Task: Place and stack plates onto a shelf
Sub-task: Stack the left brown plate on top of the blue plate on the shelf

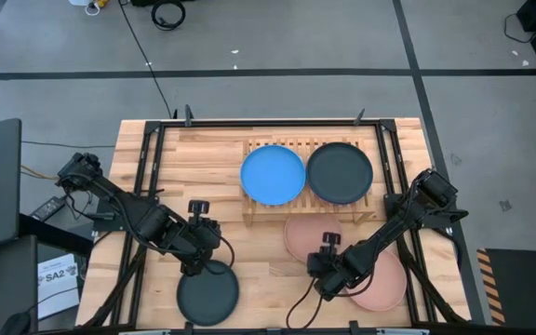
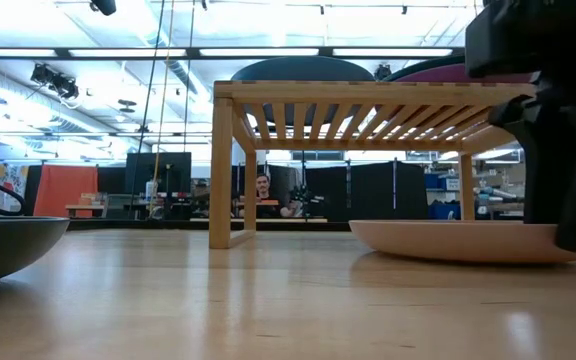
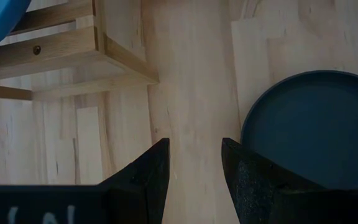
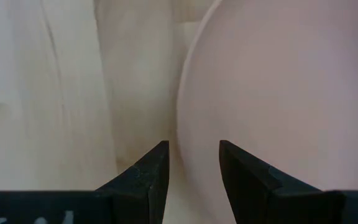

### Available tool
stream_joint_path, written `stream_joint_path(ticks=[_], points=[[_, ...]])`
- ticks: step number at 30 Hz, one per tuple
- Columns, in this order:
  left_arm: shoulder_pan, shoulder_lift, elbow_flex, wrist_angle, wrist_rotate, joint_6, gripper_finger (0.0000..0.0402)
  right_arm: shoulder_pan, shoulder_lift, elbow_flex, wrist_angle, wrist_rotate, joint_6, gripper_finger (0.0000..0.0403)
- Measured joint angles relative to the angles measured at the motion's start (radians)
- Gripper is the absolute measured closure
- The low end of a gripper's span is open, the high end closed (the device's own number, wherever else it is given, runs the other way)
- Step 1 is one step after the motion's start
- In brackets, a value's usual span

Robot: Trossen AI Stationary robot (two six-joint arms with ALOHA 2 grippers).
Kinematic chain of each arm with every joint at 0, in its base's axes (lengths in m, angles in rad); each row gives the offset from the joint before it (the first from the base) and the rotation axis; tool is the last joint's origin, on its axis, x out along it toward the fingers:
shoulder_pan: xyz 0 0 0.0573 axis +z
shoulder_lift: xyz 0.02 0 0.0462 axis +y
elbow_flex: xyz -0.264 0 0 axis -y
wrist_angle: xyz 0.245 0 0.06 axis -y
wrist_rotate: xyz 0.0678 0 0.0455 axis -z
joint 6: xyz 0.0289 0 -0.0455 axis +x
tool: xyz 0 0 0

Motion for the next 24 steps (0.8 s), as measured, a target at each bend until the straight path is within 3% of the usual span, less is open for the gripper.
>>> stream_joint_path(ticks=[12, 24], points=[[0.0, 0.0, 0.0, 0.0, 0.0, 0.0, 0.0251, 0.0, -0.001, -0.034, -0.004, -0.001, 0.007, 0.027], [0.0, 0.0, 0.0, 0.0, 0.0, 0.0, 0.0251, 0.0, -0.003, -0.033, 0.002, -0.012, -0.012, 0.0386]])
